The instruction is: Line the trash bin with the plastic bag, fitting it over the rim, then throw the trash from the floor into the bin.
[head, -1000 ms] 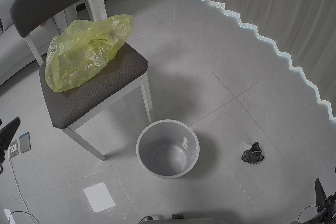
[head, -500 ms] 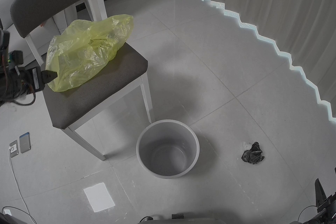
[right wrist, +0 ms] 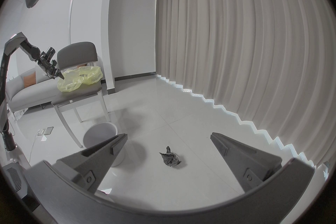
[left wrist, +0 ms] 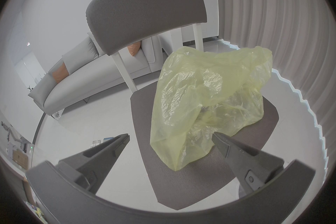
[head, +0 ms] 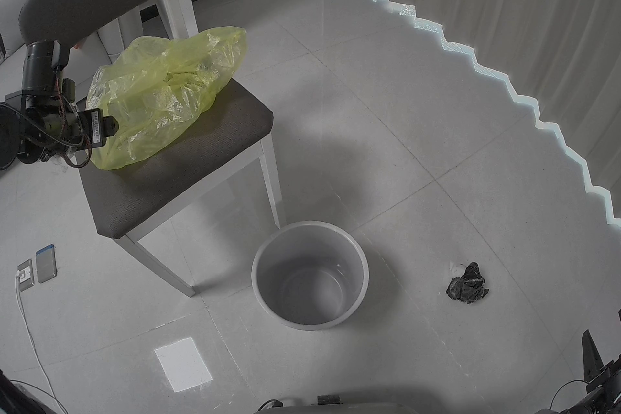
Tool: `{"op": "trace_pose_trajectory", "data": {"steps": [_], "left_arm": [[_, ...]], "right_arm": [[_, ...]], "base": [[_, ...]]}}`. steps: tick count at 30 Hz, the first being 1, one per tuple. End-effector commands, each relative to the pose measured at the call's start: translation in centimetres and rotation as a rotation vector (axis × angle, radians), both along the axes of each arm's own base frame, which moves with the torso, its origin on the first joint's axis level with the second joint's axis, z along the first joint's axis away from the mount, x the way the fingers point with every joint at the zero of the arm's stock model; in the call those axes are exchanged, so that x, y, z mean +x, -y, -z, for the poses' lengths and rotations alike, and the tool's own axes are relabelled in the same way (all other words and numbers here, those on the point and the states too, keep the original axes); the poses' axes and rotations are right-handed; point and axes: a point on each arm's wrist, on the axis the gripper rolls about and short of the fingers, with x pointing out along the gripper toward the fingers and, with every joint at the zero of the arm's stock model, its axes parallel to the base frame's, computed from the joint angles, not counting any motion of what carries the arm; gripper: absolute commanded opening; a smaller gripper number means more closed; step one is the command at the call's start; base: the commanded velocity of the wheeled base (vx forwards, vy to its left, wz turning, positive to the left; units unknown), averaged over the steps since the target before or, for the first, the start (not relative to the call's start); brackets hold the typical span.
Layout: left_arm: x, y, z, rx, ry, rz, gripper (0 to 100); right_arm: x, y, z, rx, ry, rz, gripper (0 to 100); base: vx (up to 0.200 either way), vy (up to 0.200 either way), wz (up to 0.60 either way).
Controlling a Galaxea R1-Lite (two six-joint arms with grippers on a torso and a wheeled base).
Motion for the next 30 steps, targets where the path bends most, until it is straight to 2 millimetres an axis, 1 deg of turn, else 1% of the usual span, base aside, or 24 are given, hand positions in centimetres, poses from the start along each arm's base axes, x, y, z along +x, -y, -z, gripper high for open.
{"op": "trace_pose_trajectory", "data": {"steps": [1, 9, 14, 21, 24, 25, 27, 30], "left_arm": [[0.9, -0.5, 0.5, 0.008, 0.003, -0.005, 100], [2.4, -1.9, 1.2, 0.046, 0.038, -0.032, 100], [2.8, -2.0, 2.0, 0.047, 0.028, -0.03, 100], [4.3, -2.0, 3.2, 0.04, 0.056, -0.01, 100], [4.3, -2.0, 3.7, 0.048, 0.043, -0.003, 100], [4.2, -2.0, 3.8, 0.052, 0.037, 0.002, 0], [4.0, -2.1, 4.1, 0.059, 0.029, 0.008, 0], [3.7, -2.2, 3.9, 0.062, 0.035, 0.007, 0]], "right_arm": [[0.1, 0.0, 0.5, 0.0, -0.007, 0.0, 100], [0.1, 0.0, 0.5, 0.003, -0.007, 0.001, 100], [0.1, 0.0, 0.5, 0.005, -0.007, 0.003, 100], [0.1, 0.0, 0.5, 0.009, -0.008, 0.009, 100], [0.1, 0.0, 0.5, 0.009, -0.008, 0.009, 100], [0.1, 0.0, 0.5, 0.009, -0.008, 0.009, 100], [0.1, 0.0, 0.5, 0.009, -0.008, 0.009, 100], [0.1, 0.0, 0.5, 0.017, -0.005, 0.011, 100]], "base": [[0.0, 0.0, 0.0], [0.0, 0.0, 0.0], [0.0, 0.0, 0.0], [0.0, 0.0, 0.0], [0.0, 0.0, 0.0], [0.0, 0.0, 0.0], [0.0, 0.0, 0.0], [0.0, 0.0, 0.0]]}}
